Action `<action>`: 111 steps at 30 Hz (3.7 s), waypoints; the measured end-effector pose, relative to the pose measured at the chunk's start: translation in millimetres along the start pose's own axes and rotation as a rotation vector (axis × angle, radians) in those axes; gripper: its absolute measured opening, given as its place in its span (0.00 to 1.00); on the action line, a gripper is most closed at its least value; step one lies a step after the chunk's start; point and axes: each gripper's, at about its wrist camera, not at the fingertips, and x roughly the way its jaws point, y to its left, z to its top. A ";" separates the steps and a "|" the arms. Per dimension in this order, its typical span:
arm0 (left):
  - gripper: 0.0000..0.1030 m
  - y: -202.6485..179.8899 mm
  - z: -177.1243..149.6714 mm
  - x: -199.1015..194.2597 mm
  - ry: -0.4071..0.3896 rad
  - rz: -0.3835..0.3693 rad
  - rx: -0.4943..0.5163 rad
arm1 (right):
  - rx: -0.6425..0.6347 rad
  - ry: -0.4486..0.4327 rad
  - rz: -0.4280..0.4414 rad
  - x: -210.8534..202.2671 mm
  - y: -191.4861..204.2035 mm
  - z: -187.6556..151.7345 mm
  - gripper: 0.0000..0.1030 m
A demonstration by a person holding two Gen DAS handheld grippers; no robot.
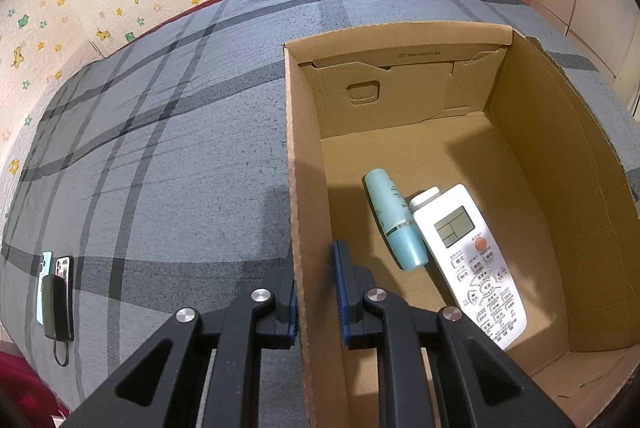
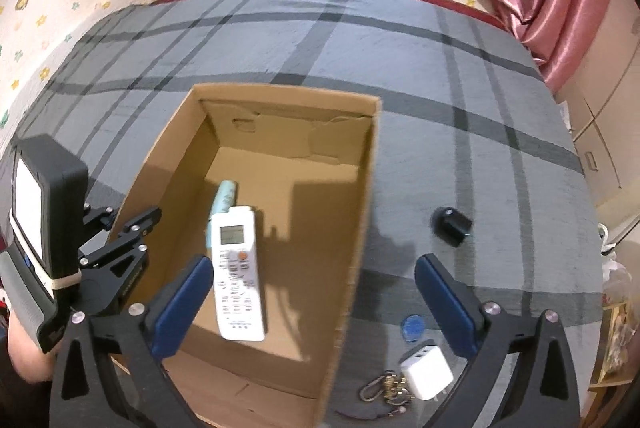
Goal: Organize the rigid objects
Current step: 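Move the open right gripper out of the box to the white charger, then close the right gripper on the white charger, then lift the white charger with the right gripper and carry it over the box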
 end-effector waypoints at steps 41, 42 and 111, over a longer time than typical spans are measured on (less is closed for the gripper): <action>0.16 -0.3 -0.8 1.0 0.002 0.012 0.009 | 0.200 0.106 -0.059 52.4 -119.8 -119.6 1.00; 0.16 -0.3 -0.9 0.8 0.002 0.012 0.009 | 0.206 0.109 -0.061 56.1 -120.6 -122.9 1.00; 0.16 -2.4 -0.1 1.6 0.002 0.019 0.012 | 0.153 -0.025 -0.047 -10.3 -103.4 -59.6 0.51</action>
